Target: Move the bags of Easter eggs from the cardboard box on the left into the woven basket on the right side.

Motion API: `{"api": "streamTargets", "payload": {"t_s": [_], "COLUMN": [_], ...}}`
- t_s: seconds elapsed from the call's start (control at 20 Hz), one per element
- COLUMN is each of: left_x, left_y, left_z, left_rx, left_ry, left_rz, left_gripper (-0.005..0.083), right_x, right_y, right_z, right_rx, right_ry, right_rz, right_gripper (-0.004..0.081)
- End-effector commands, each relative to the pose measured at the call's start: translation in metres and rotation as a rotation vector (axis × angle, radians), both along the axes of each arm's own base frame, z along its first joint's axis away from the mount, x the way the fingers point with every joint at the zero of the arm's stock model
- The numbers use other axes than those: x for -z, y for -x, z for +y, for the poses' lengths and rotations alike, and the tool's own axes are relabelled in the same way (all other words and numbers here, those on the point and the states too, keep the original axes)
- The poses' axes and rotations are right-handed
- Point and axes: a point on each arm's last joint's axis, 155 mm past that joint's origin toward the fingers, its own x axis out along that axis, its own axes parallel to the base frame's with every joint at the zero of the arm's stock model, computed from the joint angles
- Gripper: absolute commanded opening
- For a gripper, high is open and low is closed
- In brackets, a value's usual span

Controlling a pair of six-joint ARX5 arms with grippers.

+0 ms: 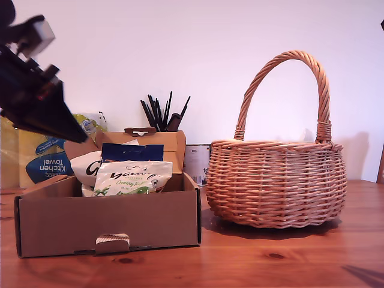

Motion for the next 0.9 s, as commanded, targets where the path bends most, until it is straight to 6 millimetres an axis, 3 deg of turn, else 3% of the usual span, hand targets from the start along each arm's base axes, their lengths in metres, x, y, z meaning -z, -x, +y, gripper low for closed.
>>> {"api": "streamTargets", "payload": {"t_s": [0.0, 0.2, 0.3, 0.85], "left_x": [0.017, -0.001, -0.004, 0.043], "left_y": [-0.004, -0.023, -0.025, -0.045], "left_z": [-0.006, -0.019, -0.020, -0.015], "left_rx": [0.020, 0.094, 0.098, 0.062], "left_ry": [-0.007, -0.071, -0.080, -0.098], "left_rz": [0.010, -0.197, -0.219, -0.091], "left_gripper": [0.0778, 0.0787, 0.0787, 0.0787], "right_x": [0.006, 0.006, 0.006, 0.006], "right_y": [0.001, 0.001, 0.001, 0.001], "right_z": [0.002, 0.002, 0.002, 0.002], "right_rx": [-0.009, -0.009, -0.009, -0.009], "right_ry": [0.003, 0.004, 0.003, 0.003], "right_rz": [0.009, 0.009, 0.009, 0.009], "right_gripper": [-0.0013, -0.0013, -0.0013, -0.0013]}}
